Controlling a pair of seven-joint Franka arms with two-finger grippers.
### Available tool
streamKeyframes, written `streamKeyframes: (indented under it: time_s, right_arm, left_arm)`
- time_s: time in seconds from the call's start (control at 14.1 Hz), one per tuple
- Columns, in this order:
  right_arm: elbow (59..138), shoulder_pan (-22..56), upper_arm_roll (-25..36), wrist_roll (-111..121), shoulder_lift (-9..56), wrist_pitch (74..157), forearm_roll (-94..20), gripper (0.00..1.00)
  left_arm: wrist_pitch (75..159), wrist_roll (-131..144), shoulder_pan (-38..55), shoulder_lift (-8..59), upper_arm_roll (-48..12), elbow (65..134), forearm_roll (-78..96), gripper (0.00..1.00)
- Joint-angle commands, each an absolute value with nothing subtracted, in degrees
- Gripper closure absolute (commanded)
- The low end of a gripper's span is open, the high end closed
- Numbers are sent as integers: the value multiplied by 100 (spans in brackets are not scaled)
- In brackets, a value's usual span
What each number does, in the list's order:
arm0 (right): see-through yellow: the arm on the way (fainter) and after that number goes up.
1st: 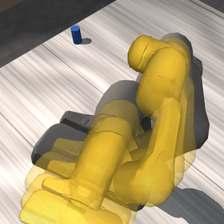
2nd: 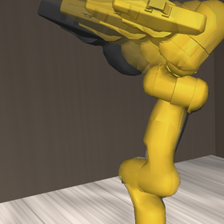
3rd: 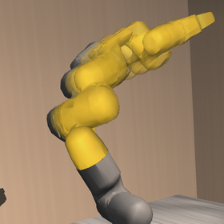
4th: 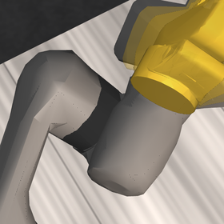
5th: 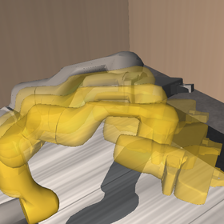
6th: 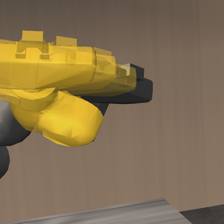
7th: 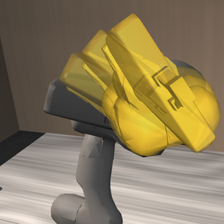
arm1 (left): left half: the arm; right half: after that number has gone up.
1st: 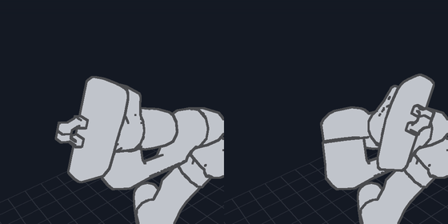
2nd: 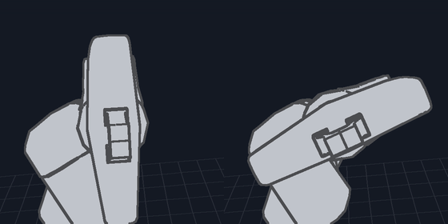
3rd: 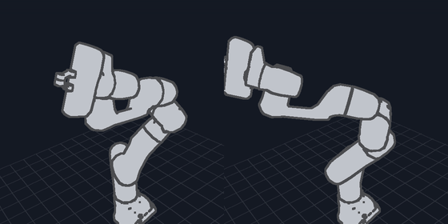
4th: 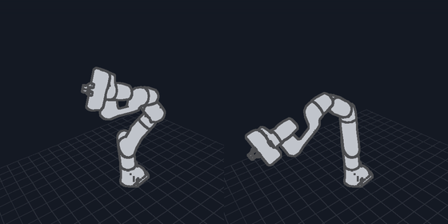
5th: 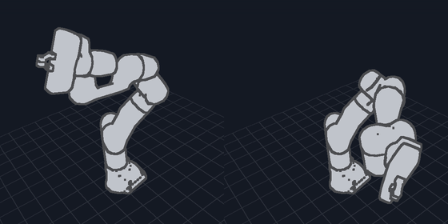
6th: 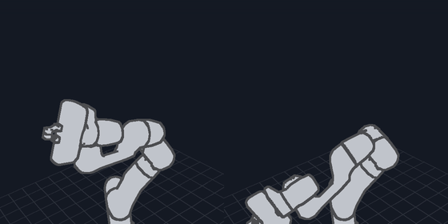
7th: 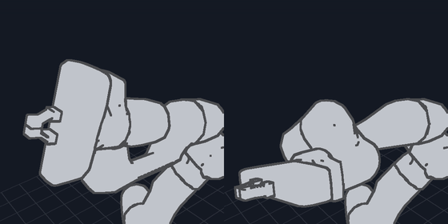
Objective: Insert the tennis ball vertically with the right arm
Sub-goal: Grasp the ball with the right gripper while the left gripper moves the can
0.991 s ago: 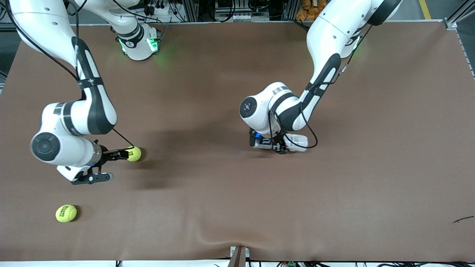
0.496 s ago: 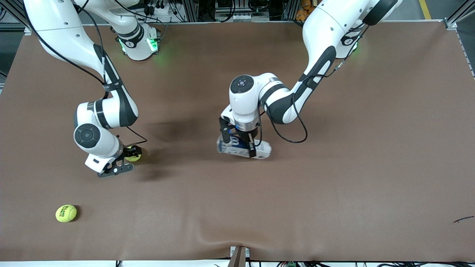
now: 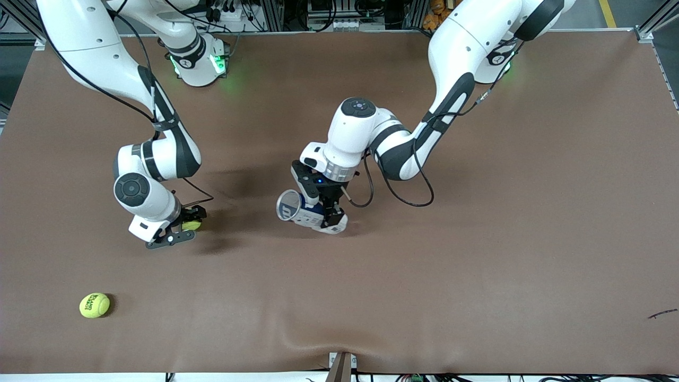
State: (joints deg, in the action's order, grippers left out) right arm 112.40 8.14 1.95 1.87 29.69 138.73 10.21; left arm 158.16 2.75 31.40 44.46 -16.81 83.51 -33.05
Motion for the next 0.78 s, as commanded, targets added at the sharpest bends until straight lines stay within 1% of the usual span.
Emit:
streamKeyframes:
  time_s: [0.0, 0.21, 0.28, 0.35, 0.42, 0.5, 0.57, 0.71]
  right_arm:
    - [11277, 747, 176, 149, 3032, 14019, 1081, 0]
    - [11259, 721, 176, 132, 3164, 14168, 1081, 0]
    - [11259, 712, 176, 114, 3173, 14159, 1072, 0]
    - [11267, 703, 167, 114, 3173, 14142, 1064, 3]
    - [11268, 712, 167, 114, 3173, 14098, 1063, 36]
    - [11268, 703, 158, 114, 3173, 14098, 1055, 53]
    - [11268, 677, 158, 114, 3164, 14098, 994, 62]
    - [11268, 624, 158, 123, 3112, 14089, 818, 68]
  left_arm:
    - [16626, 728, 3173, 4587, -1635, 8314, -3217, 38]
    - [18136, 1185, 3147, 4929, -1635, 8306, -3199, 38]
    - [18445, 1282, 3146, 5026, -1643, 8306, -3191, 38]
    - [18631, 1379, 3146, 5062, -1635, 8314, -3138, 37]
    - [18720, 1423, 3155, 5097, -1635, 8323, -3051, 37]
    - [18808, 1424, 3173, 5167, -1643, 8323, -2919, 37]
    - [18939, 1424, 3190, 5264, -1644, 8323, -2787, 37]
    - [19377, 1424, 3243, 5501, -1635, 8306, -2664, 34]
